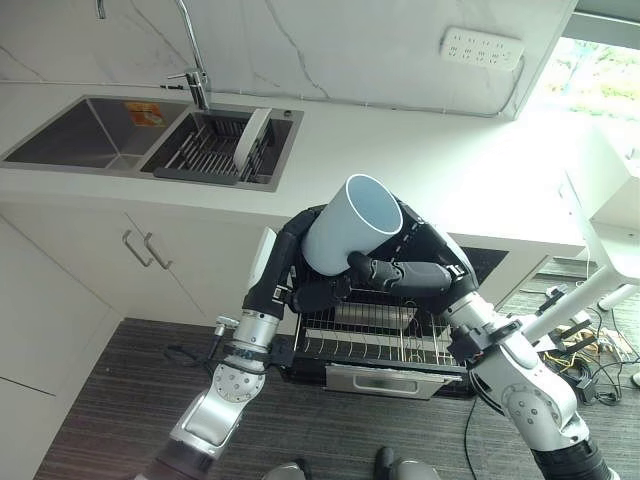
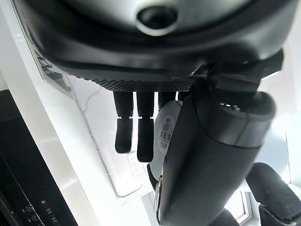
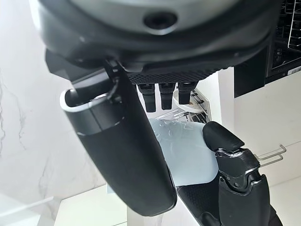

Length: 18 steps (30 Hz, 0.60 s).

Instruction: Place the dishes in the dishwasher.

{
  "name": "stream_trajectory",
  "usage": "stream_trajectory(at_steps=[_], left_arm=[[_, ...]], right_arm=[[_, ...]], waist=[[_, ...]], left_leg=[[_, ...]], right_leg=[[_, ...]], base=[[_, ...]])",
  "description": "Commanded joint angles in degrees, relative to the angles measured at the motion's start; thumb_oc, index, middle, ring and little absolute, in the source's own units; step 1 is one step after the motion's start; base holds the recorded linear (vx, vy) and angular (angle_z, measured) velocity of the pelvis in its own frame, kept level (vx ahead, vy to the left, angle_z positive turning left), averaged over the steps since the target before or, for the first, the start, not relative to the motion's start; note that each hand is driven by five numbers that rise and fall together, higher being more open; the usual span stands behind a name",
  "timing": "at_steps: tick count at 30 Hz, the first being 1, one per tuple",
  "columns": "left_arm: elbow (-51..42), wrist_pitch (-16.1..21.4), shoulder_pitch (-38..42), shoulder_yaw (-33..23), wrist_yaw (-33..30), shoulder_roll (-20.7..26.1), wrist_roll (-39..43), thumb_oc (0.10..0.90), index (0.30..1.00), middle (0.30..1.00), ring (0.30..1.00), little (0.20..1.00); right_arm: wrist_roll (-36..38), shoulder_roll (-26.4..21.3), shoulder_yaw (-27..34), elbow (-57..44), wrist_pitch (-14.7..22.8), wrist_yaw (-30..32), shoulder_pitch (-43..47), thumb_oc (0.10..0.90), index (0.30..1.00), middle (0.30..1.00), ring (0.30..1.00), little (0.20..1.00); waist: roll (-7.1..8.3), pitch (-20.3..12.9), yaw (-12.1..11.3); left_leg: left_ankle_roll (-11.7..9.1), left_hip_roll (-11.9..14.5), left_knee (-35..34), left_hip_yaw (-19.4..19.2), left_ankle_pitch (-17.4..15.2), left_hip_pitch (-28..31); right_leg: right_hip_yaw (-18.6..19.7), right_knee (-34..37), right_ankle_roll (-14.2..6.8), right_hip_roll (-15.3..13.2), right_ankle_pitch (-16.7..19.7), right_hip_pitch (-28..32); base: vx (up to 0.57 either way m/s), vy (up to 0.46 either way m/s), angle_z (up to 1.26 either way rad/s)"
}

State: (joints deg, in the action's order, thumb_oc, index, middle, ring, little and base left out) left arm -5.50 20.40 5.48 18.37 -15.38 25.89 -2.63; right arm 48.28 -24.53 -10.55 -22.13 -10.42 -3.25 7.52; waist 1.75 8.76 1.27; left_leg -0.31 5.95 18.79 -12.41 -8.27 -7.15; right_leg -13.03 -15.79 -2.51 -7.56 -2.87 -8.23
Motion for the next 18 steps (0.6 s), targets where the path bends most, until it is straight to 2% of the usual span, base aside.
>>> stream_trajectory(at_steps=[1, 18], left_arm=[[-4.09, 5.37, 7.81, 2.87, -0.37, 0.27, -0.48, 0.400, 0.300, 0.300, 0.300, 0.300], [-4.61, 4.56, 7.77, 4.25, 0.82, -0.15, -0.15, 0.400, 0.300, 0.300, 0.300, 0.300]], right_arm=[[-0.59, 2.70, 1.22, -4.56, 5.93, -0.26, 7.13, 0.800, 0.900, 0.900, 0.900, 0.900], [0.05, 3.50, -0.45, -6.05, 5.33, 0.17, 7.88, 0.800, 0.900, 0.900, 0.900, 0.900]], waist=[[0.34, -4.30, -0.72], [0.35, -4.12, -0.91]], left_leg=[[-2.86, 2.10, -1.60, 3.98, -7.23, 3.09], [-2.74, 2.05, -1.60, 3.87, -7.08, 2.95]], right_leg=[[2.15, -1.40, -6.18, -2.91, -7.80, 3.30], [2.08, -1.40, -6.18, -2.98, -7.74, 3.25]], base=[[0.00, 0.000, 0.00], [0.00, 0.000, 0.00]])
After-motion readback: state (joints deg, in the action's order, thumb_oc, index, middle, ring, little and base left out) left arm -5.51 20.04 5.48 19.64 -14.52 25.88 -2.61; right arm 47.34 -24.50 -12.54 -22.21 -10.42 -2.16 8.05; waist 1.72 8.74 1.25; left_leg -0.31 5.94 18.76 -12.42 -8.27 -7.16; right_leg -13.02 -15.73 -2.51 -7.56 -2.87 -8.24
